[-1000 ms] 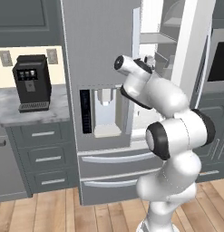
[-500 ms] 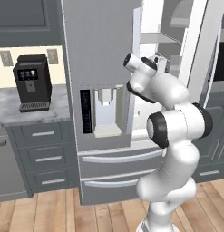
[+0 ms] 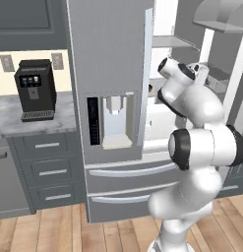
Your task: Take the donuts from the fridge and place them on the empty tray on the dining counter.
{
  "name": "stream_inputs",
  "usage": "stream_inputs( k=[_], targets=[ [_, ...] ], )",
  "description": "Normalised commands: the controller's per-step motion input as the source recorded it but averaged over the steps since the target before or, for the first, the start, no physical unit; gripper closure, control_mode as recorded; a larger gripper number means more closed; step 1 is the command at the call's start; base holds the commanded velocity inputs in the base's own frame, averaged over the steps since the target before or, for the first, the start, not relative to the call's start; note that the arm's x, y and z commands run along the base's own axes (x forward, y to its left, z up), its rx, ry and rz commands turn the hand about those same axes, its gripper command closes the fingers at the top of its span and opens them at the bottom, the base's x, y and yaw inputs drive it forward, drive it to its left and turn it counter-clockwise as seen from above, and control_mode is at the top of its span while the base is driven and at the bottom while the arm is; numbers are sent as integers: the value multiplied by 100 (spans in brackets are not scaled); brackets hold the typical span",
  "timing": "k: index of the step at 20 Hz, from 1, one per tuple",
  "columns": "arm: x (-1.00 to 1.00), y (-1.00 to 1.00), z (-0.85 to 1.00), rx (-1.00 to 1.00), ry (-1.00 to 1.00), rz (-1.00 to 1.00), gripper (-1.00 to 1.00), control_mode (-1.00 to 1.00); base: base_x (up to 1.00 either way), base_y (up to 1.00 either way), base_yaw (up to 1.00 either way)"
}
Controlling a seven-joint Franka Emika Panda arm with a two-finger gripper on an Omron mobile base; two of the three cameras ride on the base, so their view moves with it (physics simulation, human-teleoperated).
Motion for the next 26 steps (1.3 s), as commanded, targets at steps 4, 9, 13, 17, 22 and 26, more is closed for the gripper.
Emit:
stream_inputs(
  k=[4,9,13,17,22,26],
  targets=[
    [-56,42,38,15,-44,-12,-100,-100,0,0,0],
    [-73,100,22,33,-91,-18,-100,-100,0,0,0],
    [-62,100,0,60,-98,-14,-100,-100,0,0,0],
    [-18,99,0,67,-91,-13,-100,-100,0,0,0],
    [33,78,6,28,-61,-17,-100,-100,0,0,0],
    [58,10,7,1,-8,1,-100,-100,0,0,0]
  ],
)
